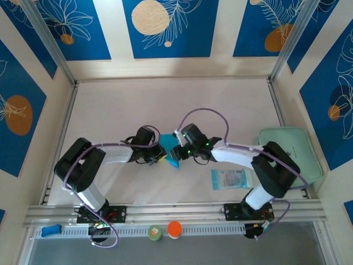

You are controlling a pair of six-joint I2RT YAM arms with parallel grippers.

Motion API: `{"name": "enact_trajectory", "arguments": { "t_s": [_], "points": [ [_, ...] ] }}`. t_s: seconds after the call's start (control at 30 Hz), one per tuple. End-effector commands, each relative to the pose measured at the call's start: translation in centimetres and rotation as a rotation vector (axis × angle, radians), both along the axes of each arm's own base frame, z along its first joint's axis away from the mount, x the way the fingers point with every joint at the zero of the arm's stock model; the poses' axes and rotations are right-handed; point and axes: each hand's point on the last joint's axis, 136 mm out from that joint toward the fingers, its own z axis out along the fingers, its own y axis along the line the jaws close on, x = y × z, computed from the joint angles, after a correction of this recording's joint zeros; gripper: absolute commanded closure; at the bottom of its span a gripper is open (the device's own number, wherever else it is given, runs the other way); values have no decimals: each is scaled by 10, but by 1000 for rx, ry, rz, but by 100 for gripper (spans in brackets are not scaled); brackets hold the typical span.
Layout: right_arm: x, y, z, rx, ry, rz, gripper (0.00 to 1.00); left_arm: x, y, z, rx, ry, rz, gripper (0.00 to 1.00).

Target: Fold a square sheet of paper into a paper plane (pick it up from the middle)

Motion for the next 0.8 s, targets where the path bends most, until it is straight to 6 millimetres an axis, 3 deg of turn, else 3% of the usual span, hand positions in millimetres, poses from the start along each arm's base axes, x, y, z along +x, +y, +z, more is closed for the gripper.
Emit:
{"name": "enact_trajectory", "arguments": {
  "t_s": [0.0, 0.13, 0.33, 0.47, 0.77],
  "points": [
    [-11, -4, 23, 78, 102, -32, 53, -19, 15, -28, 95, 104, 8, 85],
    [-30, -4, 27, 114, 211, -18, 55, -18, 14, -28, 93, 102, 7, 85],
    [-56, 15, 19, 194, 394, 57, 80, -21, 15, -29, 96, 109, 7, 85],
    [-57, 24, 7, 187, 442, 58, 89, -21, 15, -28, 96, 107, 6, 85],
    [-53, 36, -12, 153, 489, 68, 92, -21, 14, -28, 95, 111, 4, 85]
  ]
}}
